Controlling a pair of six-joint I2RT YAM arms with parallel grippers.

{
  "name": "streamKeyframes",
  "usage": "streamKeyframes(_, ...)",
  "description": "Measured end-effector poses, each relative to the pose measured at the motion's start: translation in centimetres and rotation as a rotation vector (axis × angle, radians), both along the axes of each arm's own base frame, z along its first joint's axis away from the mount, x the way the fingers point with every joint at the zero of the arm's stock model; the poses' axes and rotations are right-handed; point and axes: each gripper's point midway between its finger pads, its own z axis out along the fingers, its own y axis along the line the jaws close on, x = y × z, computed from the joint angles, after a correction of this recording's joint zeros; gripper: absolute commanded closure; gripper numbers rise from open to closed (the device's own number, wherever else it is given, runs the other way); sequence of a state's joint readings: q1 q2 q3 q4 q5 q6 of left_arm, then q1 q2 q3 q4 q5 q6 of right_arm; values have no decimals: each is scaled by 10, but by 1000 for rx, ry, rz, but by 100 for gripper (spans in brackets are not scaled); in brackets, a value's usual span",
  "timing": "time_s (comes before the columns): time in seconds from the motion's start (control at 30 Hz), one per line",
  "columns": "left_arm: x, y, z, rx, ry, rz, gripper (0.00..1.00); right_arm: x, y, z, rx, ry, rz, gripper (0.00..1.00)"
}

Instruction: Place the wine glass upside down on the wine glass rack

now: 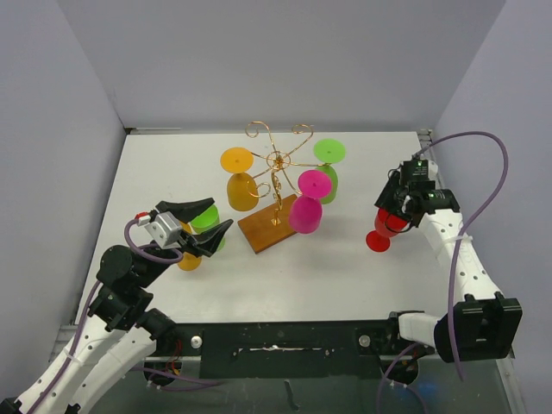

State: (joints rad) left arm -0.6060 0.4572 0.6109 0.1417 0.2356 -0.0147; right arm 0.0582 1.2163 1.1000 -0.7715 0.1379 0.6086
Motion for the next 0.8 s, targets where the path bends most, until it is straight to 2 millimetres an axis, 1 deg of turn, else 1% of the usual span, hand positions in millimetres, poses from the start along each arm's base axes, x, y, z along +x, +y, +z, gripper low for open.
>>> streamKeyframes(0.13, 0, 0, 0, -1, 0, 4, 41, 1, 8, -10, -4, 35, 28, 56)
streamKeyframes(0.27, 1, 0, 0, -1, 1, 4, 41, 2, 13, -13, -7, 45, 45, 59)
streamKeyframes(0.33, 1, 0, 0, -1, 2, 4, 42, 1, 14, -13, -11, 45, 52, 64)
streamKeyframes(0.43, 1, 0, -1, 0, 5, 5, 42, 2, 14, -14, -18, 49, 54, 74)
streamKeyframes(0.5, 2, 0, -2, -1, 12, 5, 42, 2, 14, -16, -24, 53, 59, 83)
streamKeyframes(0.6, 5, -1, -2, -6, 27, 9, 42, 2, 13, -16, -35, 55, 58, 93)
streamKeyframes(0.67, 7, -2, 1, -17, 40, 11, 41, 2, 11, -16, -46, 54, 56, 99)
streamKeyframes(0.8, 8, -3, 17, -58, 57, 6, 42, 5, 7, -11, -74, 36, 48, 100)
